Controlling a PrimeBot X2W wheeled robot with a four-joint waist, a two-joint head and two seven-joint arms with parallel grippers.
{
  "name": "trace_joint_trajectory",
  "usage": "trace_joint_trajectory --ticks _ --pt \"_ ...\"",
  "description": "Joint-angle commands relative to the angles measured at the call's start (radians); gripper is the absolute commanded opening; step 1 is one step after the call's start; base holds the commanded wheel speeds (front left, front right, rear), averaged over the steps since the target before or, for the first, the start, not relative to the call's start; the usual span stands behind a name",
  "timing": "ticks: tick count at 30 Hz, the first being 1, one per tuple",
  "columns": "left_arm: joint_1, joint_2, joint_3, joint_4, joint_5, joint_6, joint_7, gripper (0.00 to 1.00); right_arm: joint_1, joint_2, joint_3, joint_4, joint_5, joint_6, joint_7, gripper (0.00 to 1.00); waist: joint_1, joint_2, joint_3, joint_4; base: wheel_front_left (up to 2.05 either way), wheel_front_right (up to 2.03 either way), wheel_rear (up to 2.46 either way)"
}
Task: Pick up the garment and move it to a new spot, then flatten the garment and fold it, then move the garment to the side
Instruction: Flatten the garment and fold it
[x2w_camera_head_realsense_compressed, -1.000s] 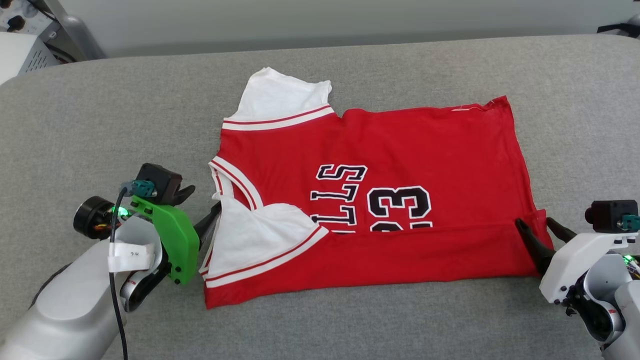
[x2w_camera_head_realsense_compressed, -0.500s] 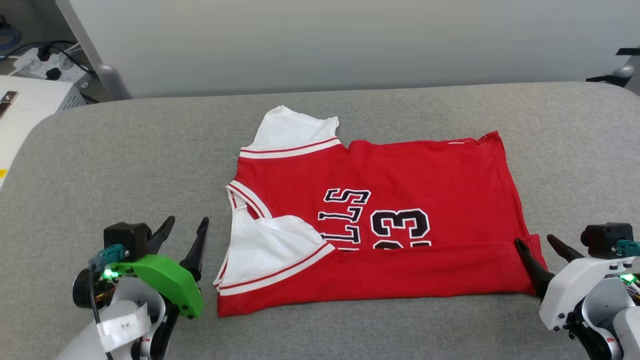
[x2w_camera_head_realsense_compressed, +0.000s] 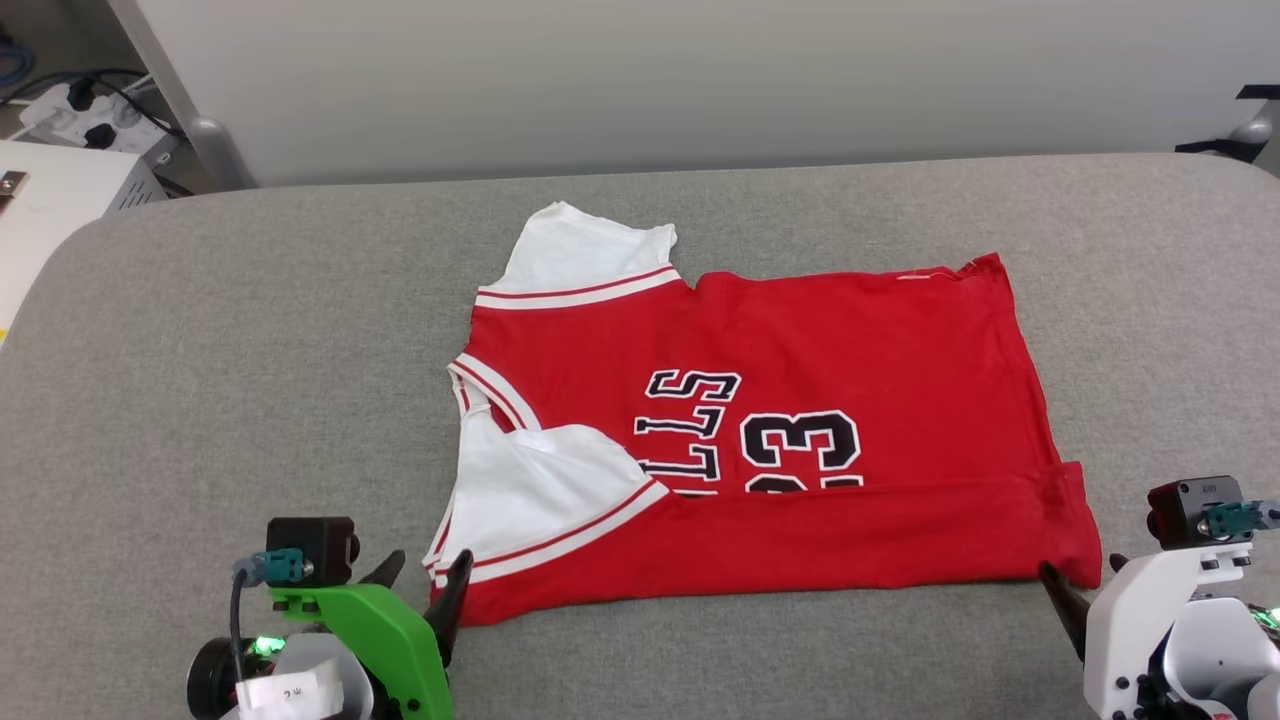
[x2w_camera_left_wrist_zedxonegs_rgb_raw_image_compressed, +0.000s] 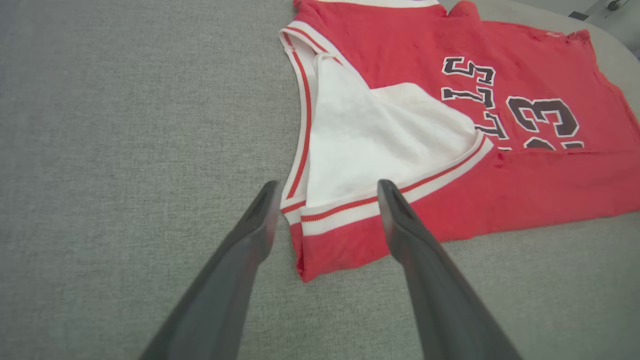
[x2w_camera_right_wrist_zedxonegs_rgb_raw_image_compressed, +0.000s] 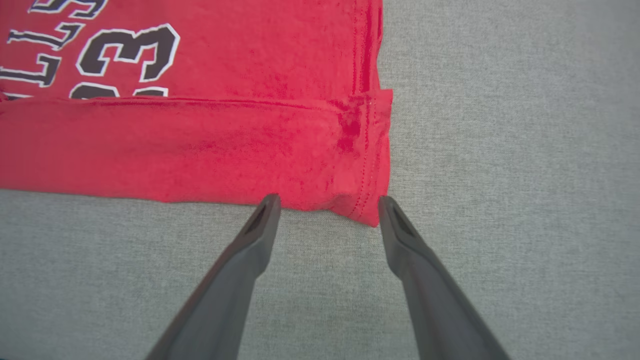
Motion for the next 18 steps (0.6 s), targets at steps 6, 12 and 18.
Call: trace_joint_trajectory --ticks 6,12,18 --pt "0.0 0.031 -0.03 -0.022 0.019 0.104 0.108 1.0 0.037 0.054 -0.041 -0.137 -0.034 -0.008 0.114 1.0 0.0 0.0 0.06 -0.028 0.0 0.0 0.0" --pt "-0.021 0.016 -0.036 0.021 0.021 0.124 0.129 1.0 0.035 0.067 -0.047 -0.176 -0.034 -0.008 0.13 1.0 0.0 0.0 0.097 -0.04 0.0 0.0 0.0" --pt "-0.031 0.002 -0.038 0.082 0.011 0.113 0.135 1.0 0.028 0.068 -0.051 -0.192 -0.036 -0.008 0.127 1.0 0.0 0.0 0.124 -0.045 0.0 0.0 0.0"
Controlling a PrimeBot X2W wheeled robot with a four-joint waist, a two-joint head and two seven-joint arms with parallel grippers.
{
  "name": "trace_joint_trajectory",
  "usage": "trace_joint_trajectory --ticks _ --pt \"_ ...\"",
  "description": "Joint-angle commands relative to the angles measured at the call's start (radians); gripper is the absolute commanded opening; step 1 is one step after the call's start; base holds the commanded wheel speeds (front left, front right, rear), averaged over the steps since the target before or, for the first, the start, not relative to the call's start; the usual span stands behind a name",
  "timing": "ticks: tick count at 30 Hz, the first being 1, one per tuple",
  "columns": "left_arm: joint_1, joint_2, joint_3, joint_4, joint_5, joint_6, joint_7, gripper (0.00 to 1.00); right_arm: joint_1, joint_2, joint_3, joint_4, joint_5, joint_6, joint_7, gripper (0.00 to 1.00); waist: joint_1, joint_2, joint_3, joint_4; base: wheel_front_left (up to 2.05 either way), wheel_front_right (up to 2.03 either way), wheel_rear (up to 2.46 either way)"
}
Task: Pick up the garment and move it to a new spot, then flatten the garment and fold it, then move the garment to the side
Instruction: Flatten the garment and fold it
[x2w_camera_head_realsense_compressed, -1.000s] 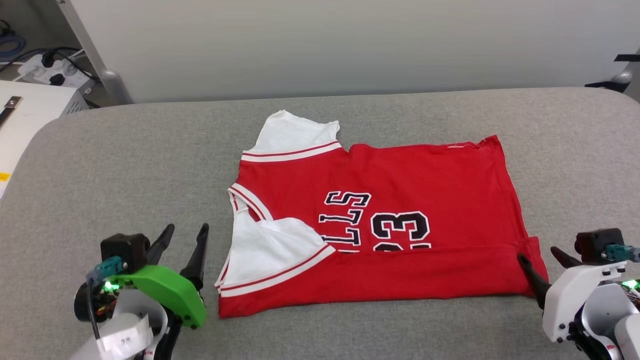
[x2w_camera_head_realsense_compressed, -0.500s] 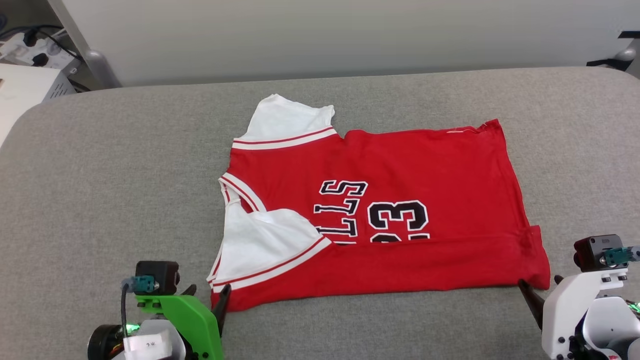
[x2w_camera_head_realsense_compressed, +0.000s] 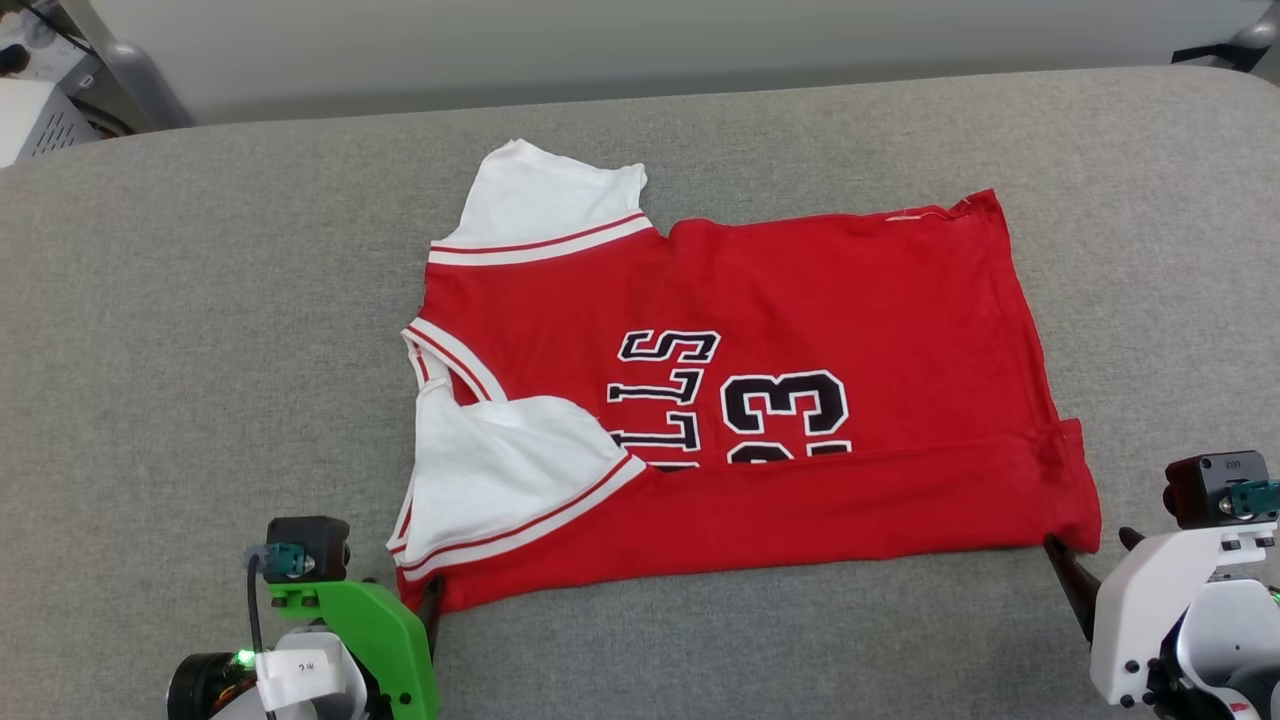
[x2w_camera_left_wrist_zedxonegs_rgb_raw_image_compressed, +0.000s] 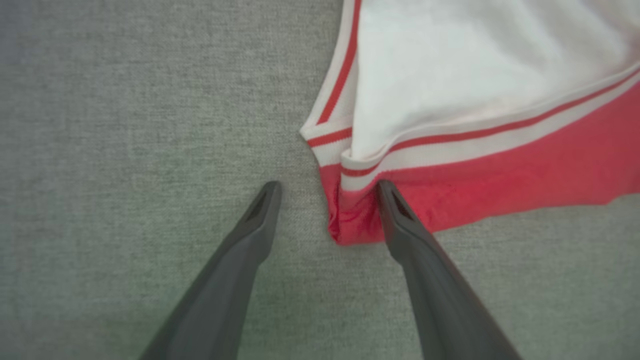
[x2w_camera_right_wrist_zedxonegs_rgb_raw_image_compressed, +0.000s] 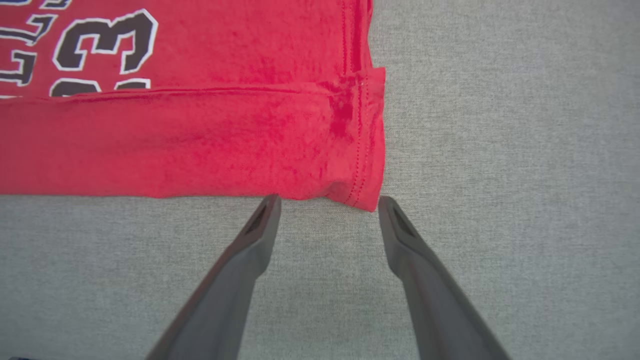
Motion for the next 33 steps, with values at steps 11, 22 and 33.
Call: trace_joint_trajectory --ticks 11,22,33 --pt "-0.022 -0.04 -0.023 0.056 -0.021 -0.057 0.012 0.0 -0.007 -0.025 -0.022 0.001 -0.026 -0.008 0.0 1.0 0.0 0.0 -0.013 0.023 0.0 0.0 0.0" --pt "-0.033 0.028 -0.006 -0.222 0.019 0.005 0.018 0.0 -0.111 -0.012 -0.121 0.244 -0.072 -0.008 -0.053 1.0 0.0 0.0 -0.017 0.103 0.0 0.0 0.0" --pt "-0.047 0.04 -0.014 -0.25 0.036 0.008 0.025 0.0 -0.144 0.016 -0.105 0.374 -0.095 -0.008 -0.056 1.0 0.0 0.0 0.016 0.117 0.0 0.0 0.0"
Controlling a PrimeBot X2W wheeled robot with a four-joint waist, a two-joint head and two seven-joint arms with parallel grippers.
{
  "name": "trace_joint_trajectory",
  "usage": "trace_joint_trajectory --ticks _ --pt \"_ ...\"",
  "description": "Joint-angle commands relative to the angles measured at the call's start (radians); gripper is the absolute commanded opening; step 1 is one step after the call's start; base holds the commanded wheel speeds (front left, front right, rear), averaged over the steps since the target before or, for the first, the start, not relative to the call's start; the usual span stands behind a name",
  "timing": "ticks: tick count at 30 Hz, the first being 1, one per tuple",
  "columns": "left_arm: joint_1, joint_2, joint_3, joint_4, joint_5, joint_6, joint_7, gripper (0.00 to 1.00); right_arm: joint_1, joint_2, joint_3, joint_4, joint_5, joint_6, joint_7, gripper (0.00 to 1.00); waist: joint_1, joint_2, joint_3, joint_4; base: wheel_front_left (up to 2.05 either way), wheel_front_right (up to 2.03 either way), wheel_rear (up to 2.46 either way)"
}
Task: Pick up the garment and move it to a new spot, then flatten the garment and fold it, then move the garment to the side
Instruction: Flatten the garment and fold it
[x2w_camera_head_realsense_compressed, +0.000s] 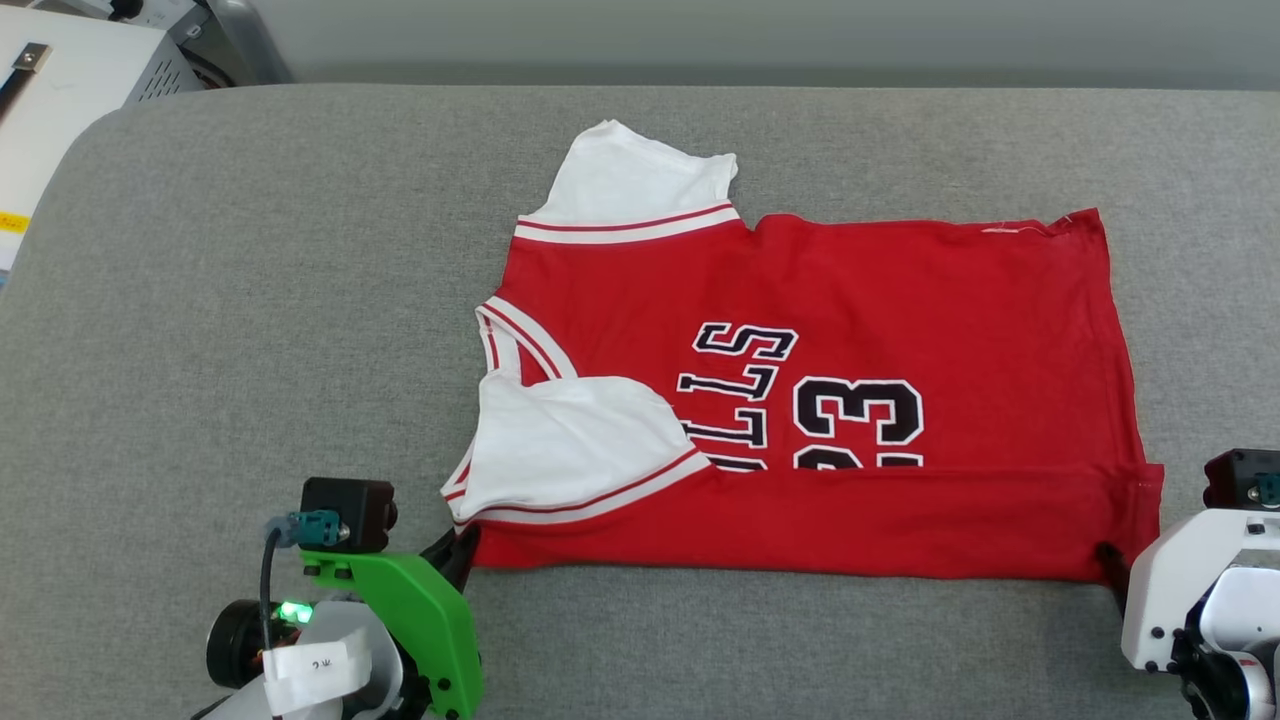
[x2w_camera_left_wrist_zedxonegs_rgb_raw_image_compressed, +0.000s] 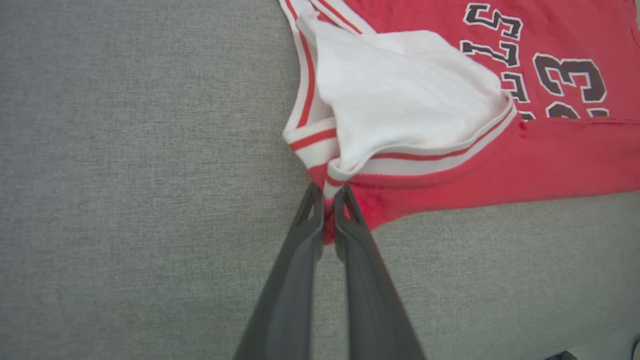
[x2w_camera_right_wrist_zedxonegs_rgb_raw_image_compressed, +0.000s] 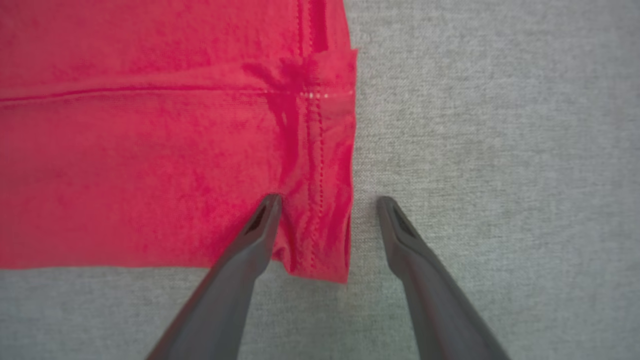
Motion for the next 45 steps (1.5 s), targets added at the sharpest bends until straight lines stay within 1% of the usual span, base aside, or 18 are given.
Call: trace_joint_trajectory --ticks 1,3,4,8,14,17,21,28,31,36,37,38,41,45 --pt "-0.019 0.006 -0.001 -0.002 0.02 0.004 -0.001 0.0 -0.005 0.012 0.008 0.028 -0.003 -0.008 0.009 0.81 0.0 0.0 0.0 0.001 0.0 0.0 0.0" --pt "-0.02 0.006 -0.002 0.001 0.02 0.004 0.0 0.0 -0.003 0.016 0.007 0.046 0.005 -0.008 0.015 0.18 0.0 0.0 -0.002 0.001 0.0 0.0 0.0" --pt "-0.019 0.006 -0.003 0.003 0.02 0.003 0.001 0.0 -0.003 0.017 0.005 0.054 0.008 -0.008 0.013 0.0 0.0 0.0 -0.005 0.001 0.0 0.0 0.0" --pt "-0.006 0.01 -0.008 0.019 0.013 0.0 0.004 0.0 -0.015 0.017 -0.017 0.063 0.014 -0.008 -0.01 0.0 0.0 0.0 -0.032 -0.005 0.0 0.0 0.0" --pt "0.019 0.017 -0.02 0.04 0.0 -0.007 0.015 0.0 -0.003 -0.01 -0.024 0.034 0.01 -0.008 -0.01 0.0 0.0 0.0 -0.083 -0.006 0.0 0.0 0.0" --pt "0.042 0.025 -0.029 0.049 -0.013 -0.008 0.029 0.0 0.023 -0.024 -0.027 0.004 0.024 -0.008 0.012 0.0 0.0 0.0 -0.115 -0.008 0.0 0.0 0.0" --pt "0.086 0.042 -0.042 0.051 -0.029 -0.006 0.044 0.0 0.086 -0.051 -0.036 -0.068 0.057 -0.008 0.063 0.0 0.0 0.0 -0.154 -0.008 0.0 0.0 0.0" --pt "0.14 0.056 -0.063 0.042 -0.052 0.001 0.068 0.0 0.199 -0.06 -0.046 -0.166 0.097 -0.008 0.179 0.0 0.0 0.0 -0.177 -0.005 0.0 0.0 0.0" --pt "0.159 0.049 -0.071 0.055 -0.069 -0.008 0.076 0.0 0.237 -0.058 -0.054 -0.19 0.101 -0.008 0.2 0.0 0.0 0.0 -0.18 -0.005 0.0 0.0 0.0" --pt "0.165 0.023 -0.087 0.105 -0.08 -0.032 0.075 0.0 0.256 -0.037 -0.054 -0.178 0.104 -0.008 0.192 0.0 0.0 0.0 -0.179 -0.008 0.0 0.0 0.0" --pt "0.164 0.019 -0.089 0.113 -0.08 -0.037 0.074 0.1 0.254 -0.036 -0.053 -0.172 0.102 -0.008 0.187 0.09 0.0 0.0 -0.178 -0.009 0.0 0.0 0.0" --pt "0.162 0.013 -0.091 0.124 -0.08 -0.041 0.072 1.0 0.25 -0.035 -0.051 -0.165 0.1 -0.008 0.179 1.0 0.0 0.0 -0.177 -0.009 0.0 0.0 0.0" --pt "0.155 -0.002 -0.089 0.146 -0.077 -0.054 0.054 1.0 0.243 -0.042 -0.027 -0.152 0.116 -0.008 0.16 1.0 0.0 0.0 -0.176 -0.01 0.0 0.0 0.0" --pt "0.142 -0.014 -0.078 0.164 -0.063 -0.068 0.01 1.0 0.229 -0.061 -0.019 -0.15 0.119 -0.008 0.103 1.0 0.0 0.0 -0.188 -0.01 0.0 0.0 0.0"
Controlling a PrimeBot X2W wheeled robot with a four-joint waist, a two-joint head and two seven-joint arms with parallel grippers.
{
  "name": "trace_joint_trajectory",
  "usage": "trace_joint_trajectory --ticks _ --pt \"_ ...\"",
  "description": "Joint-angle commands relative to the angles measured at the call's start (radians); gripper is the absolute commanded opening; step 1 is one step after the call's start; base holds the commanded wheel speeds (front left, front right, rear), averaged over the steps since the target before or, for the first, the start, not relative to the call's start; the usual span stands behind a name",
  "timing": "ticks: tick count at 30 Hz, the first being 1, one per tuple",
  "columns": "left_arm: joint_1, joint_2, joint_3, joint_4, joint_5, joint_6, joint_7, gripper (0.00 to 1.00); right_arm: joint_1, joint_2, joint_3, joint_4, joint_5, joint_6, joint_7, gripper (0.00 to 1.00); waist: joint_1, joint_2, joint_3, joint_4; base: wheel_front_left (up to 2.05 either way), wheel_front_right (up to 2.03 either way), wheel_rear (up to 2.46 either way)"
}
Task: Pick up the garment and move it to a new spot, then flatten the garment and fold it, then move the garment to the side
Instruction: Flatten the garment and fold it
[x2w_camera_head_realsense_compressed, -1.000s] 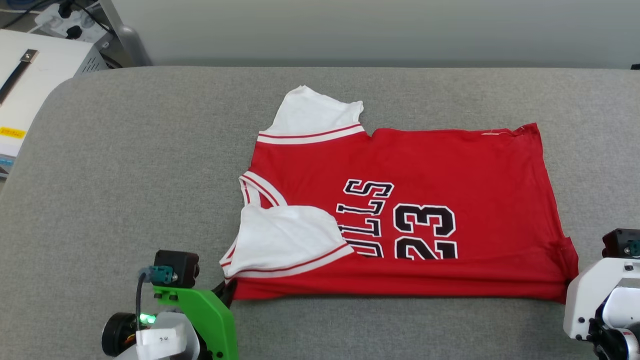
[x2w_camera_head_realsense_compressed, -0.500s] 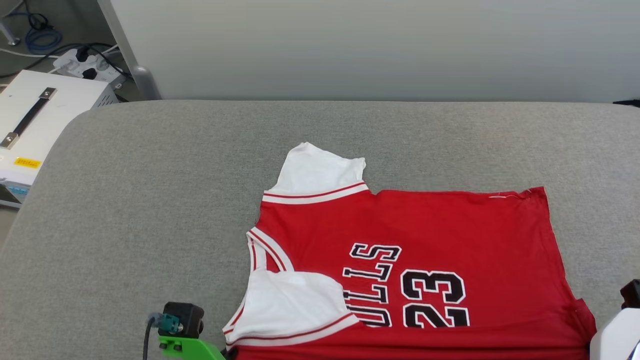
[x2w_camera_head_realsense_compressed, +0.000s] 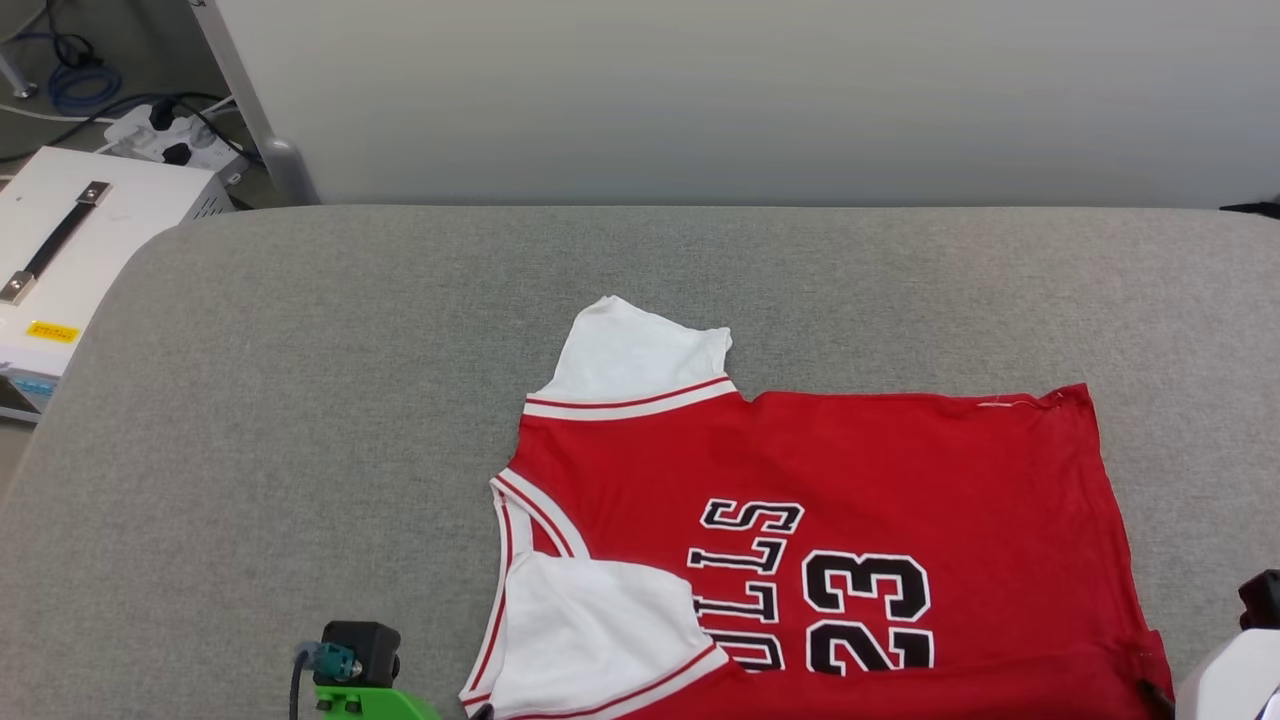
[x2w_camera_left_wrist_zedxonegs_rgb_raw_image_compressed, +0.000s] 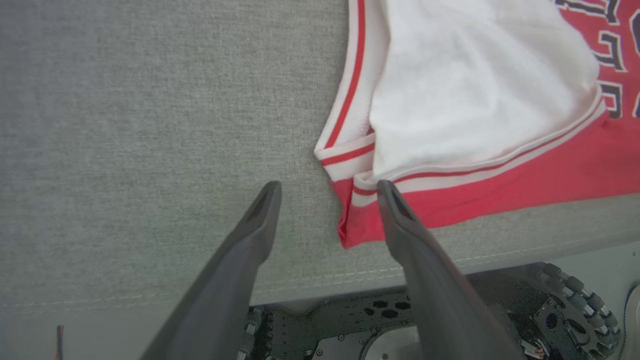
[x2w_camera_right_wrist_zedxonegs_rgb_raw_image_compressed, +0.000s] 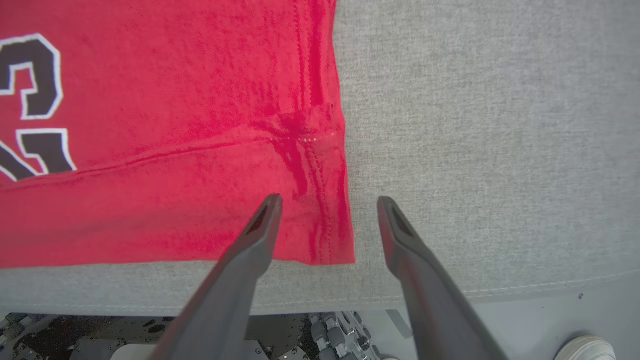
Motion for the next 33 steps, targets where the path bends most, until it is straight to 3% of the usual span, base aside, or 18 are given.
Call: trace_joint_trajectory --ticks 1,9,15,20,24,33 --pt "-0.013 -0.01 0.008 0.002 0.017 -0.01 -0.024 1.0 -0.014 -0.021 0.01 -0.004 -0.007 -0.008 -0.027 1.0 0.0 -0.0001 -0.007 0.001 0.0 0.0 0.0" --pt "-0.063 -0.046 0.085 0.008 0.084 -0.064 -0.268 1.0 -0.06 -0.055 0.067 -0.087 -0.018 -0.008 -0.243 1.0 0.0 -0.0001 -0.045 -0.01 0.0 0.0 0.0" --pt "-0.084 -0.079 0.121 -0.001 0.146 -0.118 -0.435 1.0 -0.066 -0.039 0.099 -0.136 -0.016 -0.008 -0.438 1.0 0.0 -0.0001 -0.052 -0.017 0.0 0.0 0.0" --pt "-0.079 -0.126 0.197 -0.025 0.225 -0.145 -0.471 1.0 -0.057 -0.005 0.116 -0.155 -0.018 -0.008 -0.612 1.0 0.0 -0.0001 -0.037 -0.016 0.0 0.0 0.0" --pt "-0.033 -0.207 0.327 -0.062 0.328 -0.174 -0.472 1.0 -0.046 0.034 0.128 -0.15 -0.031 -0.008 -0.718 1.0 0.0 -0.0001 -0.025 -0.017 0.0 0.0 0.0" --pt "0.055 -0.354 0.518 -0.064 0.526 -0.314 -0.472 1.0 -0.051 0.064 0.153 -0.113 -0.043 -0.008 -0.821 1.0 0.0 -0.0001 0.004 -0.027 0.0 0.0 0.0"
